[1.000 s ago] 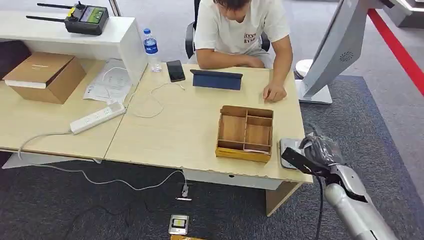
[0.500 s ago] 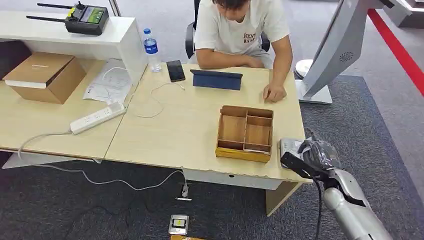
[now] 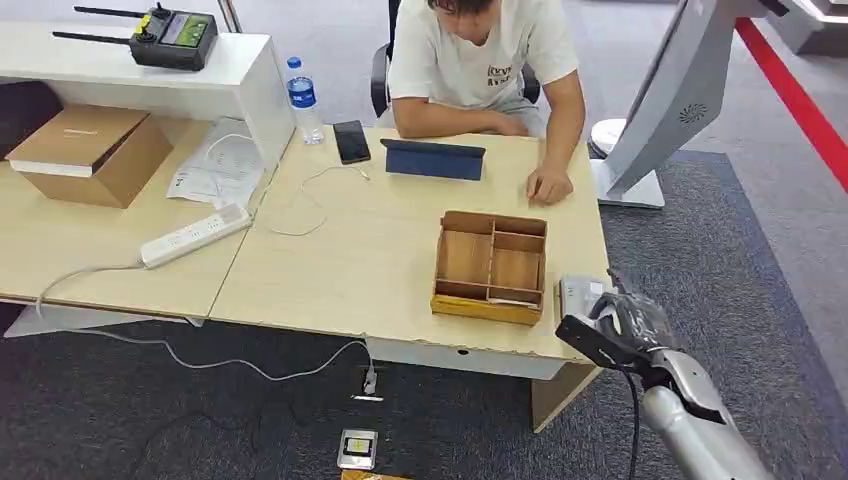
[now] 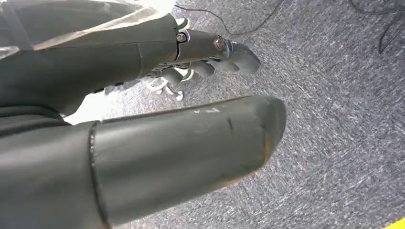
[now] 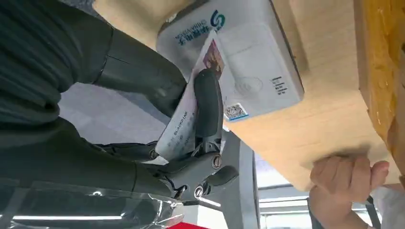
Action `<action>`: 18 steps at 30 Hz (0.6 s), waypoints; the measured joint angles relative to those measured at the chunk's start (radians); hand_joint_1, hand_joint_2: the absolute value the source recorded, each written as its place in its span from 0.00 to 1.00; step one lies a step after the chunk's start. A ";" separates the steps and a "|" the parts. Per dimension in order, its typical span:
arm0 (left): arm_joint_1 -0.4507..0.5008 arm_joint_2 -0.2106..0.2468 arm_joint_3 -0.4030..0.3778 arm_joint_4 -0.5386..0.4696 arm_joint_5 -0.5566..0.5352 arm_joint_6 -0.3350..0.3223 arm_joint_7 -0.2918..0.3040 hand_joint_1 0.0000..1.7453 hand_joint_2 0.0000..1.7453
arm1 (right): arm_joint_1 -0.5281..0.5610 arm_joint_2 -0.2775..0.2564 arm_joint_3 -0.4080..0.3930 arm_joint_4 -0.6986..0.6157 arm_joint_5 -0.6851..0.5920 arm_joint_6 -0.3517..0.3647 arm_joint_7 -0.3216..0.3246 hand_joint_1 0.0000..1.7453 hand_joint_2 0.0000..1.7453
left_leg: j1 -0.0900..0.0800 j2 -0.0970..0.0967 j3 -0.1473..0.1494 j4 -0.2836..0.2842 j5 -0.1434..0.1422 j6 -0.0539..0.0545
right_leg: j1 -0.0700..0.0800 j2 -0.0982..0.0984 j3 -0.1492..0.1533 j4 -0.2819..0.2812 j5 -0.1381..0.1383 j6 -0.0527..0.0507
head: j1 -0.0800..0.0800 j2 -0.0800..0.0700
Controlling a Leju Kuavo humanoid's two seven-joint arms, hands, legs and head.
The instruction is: Pass the card to the sensor for recognition and then transmit it.
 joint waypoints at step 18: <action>0.000 0.000 0.000 0.000 -0.012 0.000 -0.012 0.00 0.00 | 0.016 0.001 -0.002 -0.020 0.003 -0.009 0.016 1.00 1.00 | 0.000 0.000 0.001 0.000 0.000 0.000 | 0.000 0.000 0.001 0.000 0.000 0.000 | 0.000 0.000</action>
